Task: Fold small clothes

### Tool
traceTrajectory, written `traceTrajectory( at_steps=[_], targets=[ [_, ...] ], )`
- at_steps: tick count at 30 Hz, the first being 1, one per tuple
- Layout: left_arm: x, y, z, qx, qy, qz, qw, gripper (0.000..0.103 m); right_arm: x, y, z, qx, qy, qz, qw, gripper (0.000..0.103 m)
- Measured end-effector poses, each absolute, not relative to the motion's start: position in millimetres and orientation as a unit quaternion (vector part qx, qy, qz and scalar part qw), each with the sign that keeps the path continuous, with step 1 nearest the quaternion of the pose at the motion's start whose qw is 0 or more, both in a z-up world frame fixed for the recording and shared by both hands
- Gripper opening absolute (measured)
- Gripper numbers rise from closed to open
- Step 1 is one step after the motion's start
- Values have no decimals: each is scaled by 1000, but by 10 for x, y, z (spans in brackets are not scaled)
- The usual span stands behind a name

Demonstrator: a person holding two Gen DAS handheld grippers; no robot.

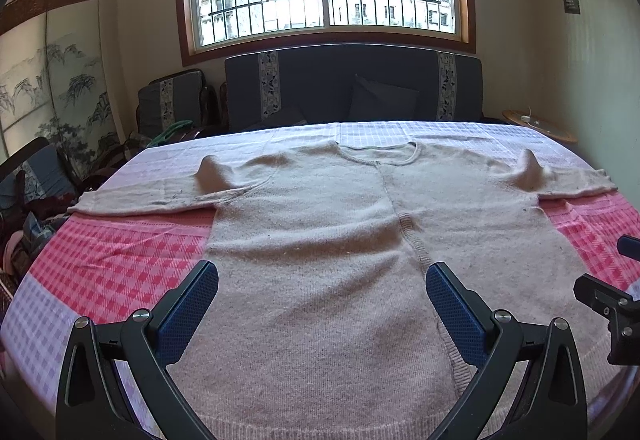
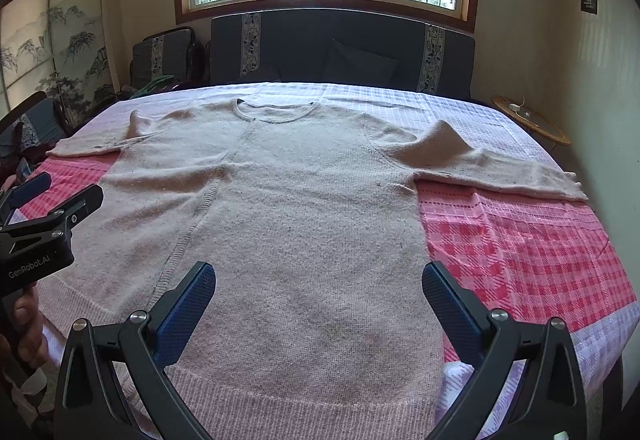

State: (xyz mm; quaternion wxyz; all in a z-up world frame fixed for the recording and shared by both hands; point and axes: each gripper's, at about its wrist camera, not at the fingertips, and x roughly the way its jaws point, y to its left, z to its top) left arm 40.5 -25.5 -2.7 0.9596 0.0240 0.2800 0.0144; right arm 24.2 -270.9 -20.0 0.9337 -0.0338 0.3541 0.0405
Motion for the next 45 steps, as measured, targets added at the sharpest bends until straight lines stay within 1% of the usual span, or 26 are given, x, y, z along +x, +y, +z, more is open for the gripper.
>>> traceTrajectory(
  at_steps=[16, 24, 26, 27, 28, 29, 30, 31, 32, 33, 34, 35, 36, 40, 45],
  targets=[
    [823, -385, -153, 36, 302, 18, 953, 103, 753, -3031, -326, -29, 378, 10, 925, 103],
    [1009, -396, -328, 34, 318, 21, 947, 103, 1030, -3336, -436, -6, 396, 18, 918, 103],
    [1034, -378, -364, 28, 319, 20, 947, 103, 1131, -3546, -440, 30, 397, 44, 916, 102],
    [1046, -363, -372, 21, 321, 16, 947, 103, 1188, -3717, -439, 65, 395, 62, 914, 100],
    [1056, -348, -371, 14, 321, 12, 947, 103, 1252, -3916, -444, 101, 391, 75, 912, 91],
    [1060, -328, -368, 7, 320, 8, 947, 103, 1324, -4142, -461, 136, 390, 78, 907, 87],
    [1068, -312, -370, 1, 321, 5, 947, 103, 1402, -4398, -494, 175, 390, 77, 901, 79],
    [1080, -299, -381, -3, 325, 1, 946, 103, 1468, -4677, -534, 218, 388, 74, 892, 74],
    [1095, -288, -395, -8, 331, -4, 944, 103, 1525, -4976, -573, 261, 384, 65, 883, 72],
    [1111, -275, -409, -13, 336, -8, 942, 103, 1564, -5271, -608, 297, 377, 50, 876, 68],
    [1129, -259, -421, -18, 341, -8, 940, 103, 1595, -5552, -637, 326, 370, 33, 870, 63],
    [1141, -249, -434, -22, 345, -8, 938, 103, 1622, -5823, -669, 353, 362, 19, 862, 61],
    [1157, -238, -448, -27, 350, -11, 936, 103, 1640, -6095, -707, 383, 353, 5, 854, 60],
    [1198, -222, -505, -37, 368, -13, 929, 103, 1675, -6944, -841, 475, 320, -47, 819, 60],
    [1189, -300, -518, -20, 369, -14, 929, 103, 1803, -7454, -914, 513, 307, -86, 797, 60]
  ],
)
